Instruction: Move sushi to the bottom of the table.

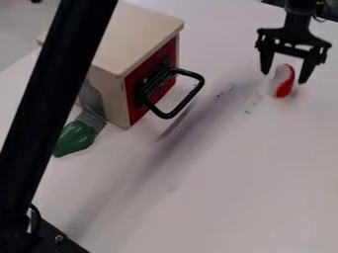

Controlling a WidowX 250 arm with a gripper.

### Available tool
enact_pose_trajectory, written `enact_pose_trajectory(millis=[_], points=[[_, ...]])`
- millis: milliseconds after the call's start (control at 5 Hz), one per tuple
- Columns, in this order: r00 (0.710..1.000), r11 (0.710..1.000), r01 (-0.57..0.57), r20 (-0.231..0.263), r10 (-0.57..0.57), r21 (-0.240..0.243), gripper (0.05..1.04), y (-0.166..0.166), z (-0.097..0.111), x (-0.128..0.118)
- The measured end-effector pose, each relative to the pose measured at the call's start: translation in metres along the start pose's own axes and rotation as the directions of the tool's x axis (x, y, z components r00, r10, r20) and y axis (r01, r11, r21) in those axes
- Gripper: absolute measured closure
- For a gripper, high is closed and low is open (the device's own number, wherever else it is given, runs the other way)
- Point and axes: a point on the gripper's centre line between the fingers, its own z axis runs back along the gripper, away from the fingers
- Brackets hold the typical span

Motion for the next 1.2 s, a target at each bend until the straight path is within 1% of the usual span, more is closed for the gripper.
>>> enact_pose_trajectory(millis=[200,400,600,800,1000,1200], points=[[1.0,1.0,0.001,-0.025,-0.001,0.002,0.085,-0.003,-0.013,-0.011],[1.0,1.0,-0.004,-0.011,0.004,-0.005,0.121,-0.004,-0.015,-0.009],[1.0,1.0,-0.011,0.001,0.011,-0.007,0.395,-0.004,-0.014,-0.007],[1.0,1.0,-0.015,0.004,0.015,0.008,0.511,-0.002,-0.014,-0.007],[1.0,1.0,0.002,-0.013,-0.002,0.017,0.512,-0.001,-0.01,-0.007],[0.999,1.0,0.027,0.022,-0.027,-0.008,0.512,0.004,0.031,-0.007]])
